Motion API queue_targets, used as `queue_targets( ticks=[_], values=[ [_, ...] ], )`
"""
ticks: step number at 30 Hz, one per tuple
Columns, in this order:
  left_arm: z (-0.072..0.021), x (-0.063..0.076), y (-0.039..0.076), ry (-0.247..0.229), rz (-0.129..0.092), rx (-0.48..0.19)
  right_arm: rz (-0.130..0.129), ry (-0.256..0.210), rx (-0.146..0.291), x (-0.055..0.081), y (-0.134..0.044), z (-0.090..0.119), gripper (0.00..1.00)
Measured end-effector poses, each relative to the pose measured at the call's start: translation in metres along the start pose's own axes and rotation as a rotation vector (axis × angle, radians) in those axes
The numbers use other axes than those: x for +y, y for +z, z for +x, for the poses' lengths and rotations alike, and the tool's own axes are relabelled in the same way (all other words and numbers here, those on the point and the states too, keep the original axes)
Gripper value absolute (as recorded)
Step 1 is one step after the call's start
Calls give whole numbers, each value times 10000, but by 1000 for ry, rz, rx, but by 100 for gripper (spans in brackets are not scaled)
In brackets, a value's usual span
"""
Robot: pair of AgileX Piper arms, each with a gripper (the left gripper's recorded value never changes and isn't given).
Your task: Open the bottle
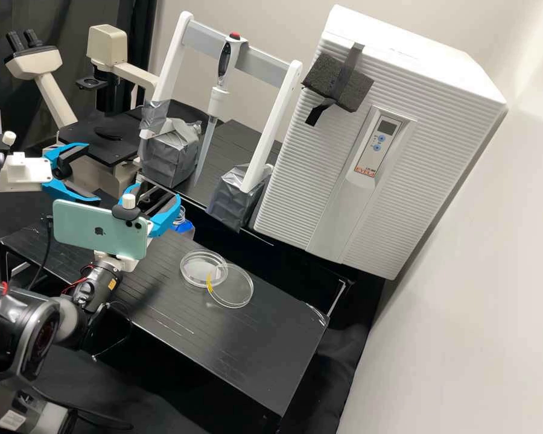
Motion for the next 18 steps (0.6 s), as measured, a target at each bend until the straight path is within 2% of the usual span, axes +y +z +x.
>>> queue_targets(
  ticks=[3, 7, 11, 15, 18],
  values=[
    [0, 1, -4, 1, 4, 4, 19, 9, -14, 21, 34, 2, 100],
    [3, 9, -20, 10, -7, 30, 36, 6, -28, 14, 63, 8, 100],
    [11, 22, -16, 21, 30, 53, 38, 6, -28, 14, 63, 8, 100],
    [22, 41, -19, 36, 86, 102, 38, 6, -28, 14, 63, 8, 100],
    [25, 71, -20, 64, 127, 130, 38, 6, -28, 14, 63, 8, 100]
  ],
)
